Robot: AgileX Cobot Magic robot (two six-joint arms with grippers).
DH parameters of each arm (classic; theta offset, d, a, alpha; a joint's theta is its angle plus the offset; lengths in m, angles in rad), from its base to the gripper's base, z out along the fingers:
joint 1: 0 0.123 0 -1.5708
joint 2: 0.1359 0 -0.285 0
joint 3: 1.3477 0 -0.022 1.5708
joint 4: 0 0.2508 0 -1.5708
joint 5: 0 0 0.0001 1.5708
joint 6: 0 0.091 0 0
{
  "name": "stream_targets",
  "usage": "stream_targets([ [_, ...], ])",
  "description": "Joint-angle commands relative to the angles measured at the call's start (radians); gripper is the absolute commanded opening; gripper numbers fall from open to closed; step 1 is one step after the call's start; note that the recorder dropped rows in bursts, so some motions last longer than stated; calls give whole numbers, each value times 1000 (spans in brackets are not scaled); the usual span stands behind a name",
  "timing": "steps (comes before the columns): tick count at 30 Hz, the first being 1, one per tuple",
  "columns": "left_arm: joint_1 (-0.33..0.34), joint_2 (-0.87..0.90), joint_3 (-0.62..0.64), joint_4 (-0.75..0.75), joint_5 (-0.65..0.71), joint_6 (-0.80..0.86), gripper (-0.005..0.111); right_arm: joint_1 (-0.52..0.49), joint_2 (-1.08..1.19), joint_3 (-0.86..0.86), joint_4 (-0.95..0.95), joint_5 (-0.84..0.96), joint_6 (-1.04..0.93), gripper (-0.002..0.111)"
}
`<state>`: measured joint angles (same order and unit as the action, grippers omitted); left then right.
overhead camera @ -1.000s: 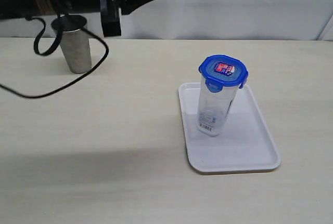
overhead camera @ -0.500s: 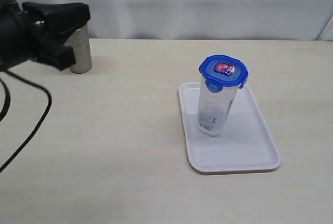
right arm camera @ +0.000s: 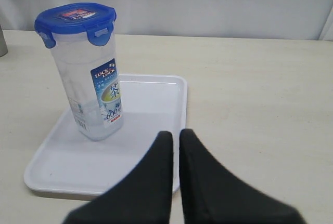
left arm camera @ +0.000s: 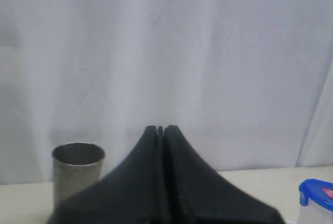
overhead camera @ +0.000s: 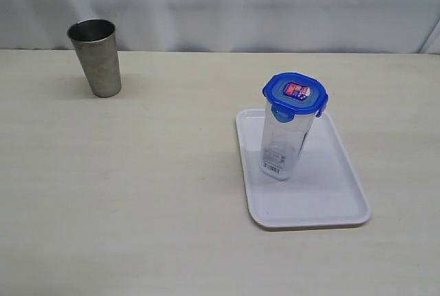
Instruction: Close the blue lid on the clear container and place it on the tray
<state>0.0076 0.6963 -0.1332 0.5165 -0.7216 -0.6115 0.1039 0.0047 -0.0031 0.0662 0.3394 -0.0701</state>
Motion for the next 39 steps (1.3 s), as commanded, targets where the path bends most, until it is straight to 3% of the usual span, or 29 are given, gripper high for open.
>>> stream_targets([
  [1,76,-112,113,-9,-75,5,0,-8,-5,3,5,2,-12,4],
  [4,76,-168,133,-20,-71,14,0,-8,-5,3,5,2,-12,4],
  [9,74,-247,133,-1,55,-18,0,-8,-5,3,5,2,-12,4],
  [16,74,-448,133,157,318,-184,0,-8,-5,3,5,2,-12,4],
  [20,72,-549,133,163,432,-253,0,-8,-5,3,5,2,-12,4],
  [33,72,-567,133,208,454,-357,0,-8,-5,3,5,2,-12,4],
  [39,72,-567,133,181,489,-297,0,-8,-5,3,5,2,-12,4],
])
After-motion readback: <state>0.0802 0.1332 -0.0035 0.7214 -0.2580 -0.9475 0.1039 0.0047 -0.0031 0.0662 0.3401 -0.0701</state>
